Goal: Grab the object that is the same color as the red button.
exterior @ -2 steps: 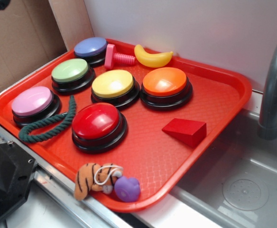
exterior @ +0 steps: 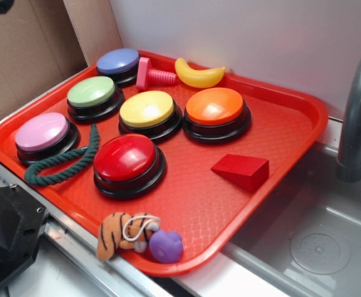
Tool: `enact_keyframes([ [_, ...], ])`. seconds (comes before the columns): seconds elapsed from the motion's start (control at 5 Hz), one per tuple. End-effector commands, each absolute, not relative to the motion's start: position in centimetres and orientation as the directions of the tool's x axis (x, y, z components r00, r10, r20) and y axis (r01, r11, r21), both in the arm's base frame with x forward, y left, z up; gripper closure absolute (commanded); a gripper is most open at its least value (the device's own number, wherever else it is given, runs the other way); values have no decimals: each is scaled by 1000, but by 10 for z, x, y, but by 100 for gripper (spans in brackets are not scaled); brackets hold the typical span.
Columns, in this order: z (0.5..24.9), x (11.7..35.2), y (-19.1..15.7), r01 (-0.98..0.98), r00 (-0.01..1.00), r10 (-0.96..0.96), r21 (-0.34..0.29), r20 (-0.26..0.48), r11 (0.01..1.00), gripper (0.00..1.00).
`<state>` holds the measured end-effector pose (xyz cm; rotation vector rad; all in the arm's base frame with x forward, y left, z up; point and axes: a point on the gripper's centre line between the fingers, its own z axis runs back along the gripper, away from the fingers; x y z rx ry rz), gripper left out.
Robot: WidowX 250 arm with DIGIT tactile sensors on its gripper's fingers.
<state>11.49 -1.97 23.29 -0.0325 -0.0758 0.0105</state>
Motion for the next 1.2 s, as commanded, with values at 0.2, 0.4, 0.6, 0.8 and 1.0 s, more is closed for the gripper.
enact_keyframes([
  [0.2,196,183,-72,579,797,-584,77,154,811,0],
  [0.4,170,206,-94,759,622,-761,97,187,644,0],
  [0.6,148,219,-117,871,443,-866,118,231,477,0],
  [0.8,120,235,-144,937,271,-934,159,233,312,0],
  [1.0,98,241,-160,965,186,-957,142,223,221,0],
])
